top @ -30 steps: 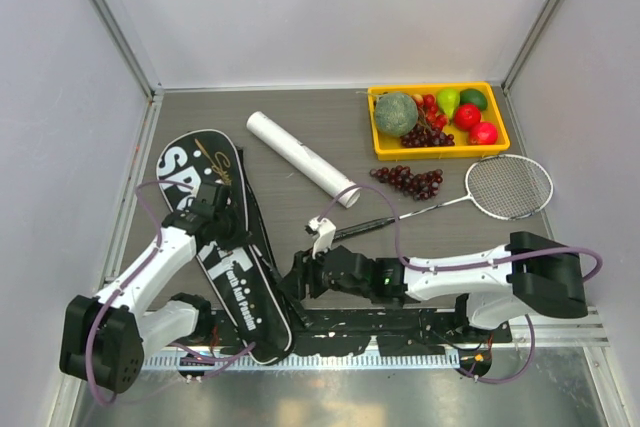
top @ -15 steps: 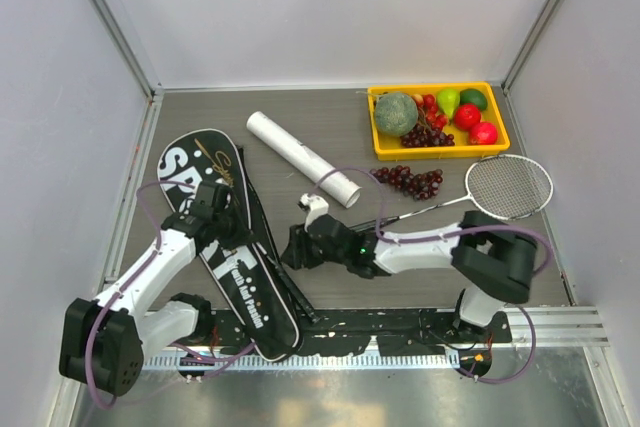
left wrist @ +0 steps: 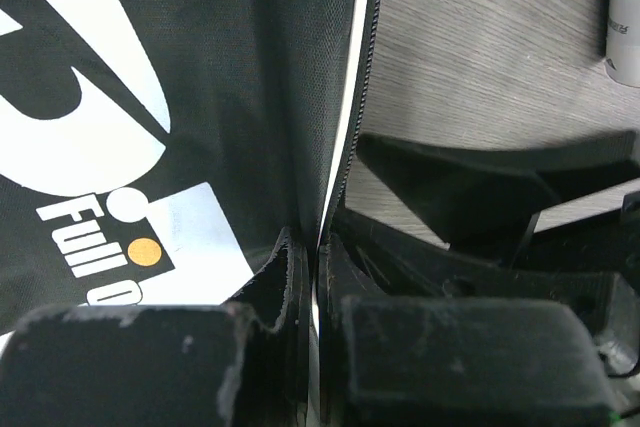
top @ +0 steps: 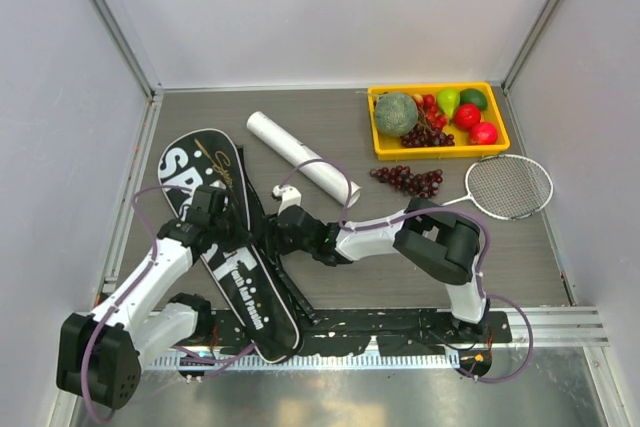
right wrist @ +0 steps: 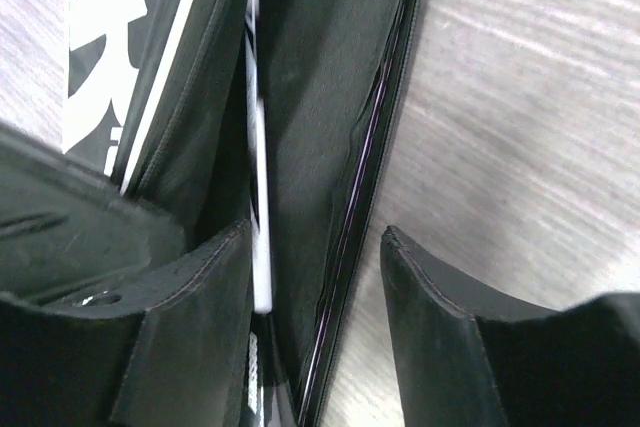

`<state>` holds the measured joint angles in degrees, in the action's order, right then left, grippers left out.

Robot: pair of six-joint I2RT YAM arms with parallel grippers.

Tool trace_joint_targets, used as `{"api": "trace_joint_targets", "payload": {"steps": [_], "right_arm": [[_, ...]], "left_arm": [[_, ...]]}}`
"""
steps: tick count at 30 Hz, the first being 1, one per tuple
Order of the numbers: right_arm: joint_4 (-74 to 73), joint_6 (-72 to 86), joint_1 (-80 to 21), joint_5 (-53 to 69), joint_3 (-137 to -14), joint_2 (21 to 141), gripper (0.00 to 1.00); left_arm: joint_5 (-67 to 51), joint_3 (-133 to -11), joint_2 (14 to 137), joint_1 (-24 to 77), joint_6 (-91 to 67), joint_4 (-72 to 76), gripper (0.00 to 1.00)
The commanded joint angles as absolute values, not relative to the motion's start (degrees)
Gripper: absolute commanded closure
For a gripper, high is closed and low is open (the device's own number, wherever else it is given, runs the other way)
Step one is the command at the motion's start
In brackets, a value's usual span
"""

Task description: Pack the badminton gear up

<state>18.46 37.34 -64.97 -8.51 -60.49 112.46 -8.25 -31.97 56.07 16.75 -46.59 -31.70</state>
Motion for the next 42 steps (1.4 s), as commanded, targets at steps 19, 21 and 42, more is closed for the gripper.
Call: {"api": "trace_joint_targets", "payload": {"steps": [19, 21, 42], "right_arm": [[32.43, 43.49, -60.65, 7.02, -65.84, 124.80, 0.78], [32.08, 43.77, -60.65, 7.47, -65.22, 124.37, 0.88], [9.15, 40.34, -63.80, -6.22, -59.14, 86.23, 0.95]], "left_arm": [[-8.97, -29.79, 54.84, 16.61, -47.81, -27.77, 1.00], [-9.14, -29.71, 55.28, 16.61, -48.16, -27.16, 1.00], [-15.02, -31.73, 49.49, 14.94, -50.10, -28.04, 1.00]]}}
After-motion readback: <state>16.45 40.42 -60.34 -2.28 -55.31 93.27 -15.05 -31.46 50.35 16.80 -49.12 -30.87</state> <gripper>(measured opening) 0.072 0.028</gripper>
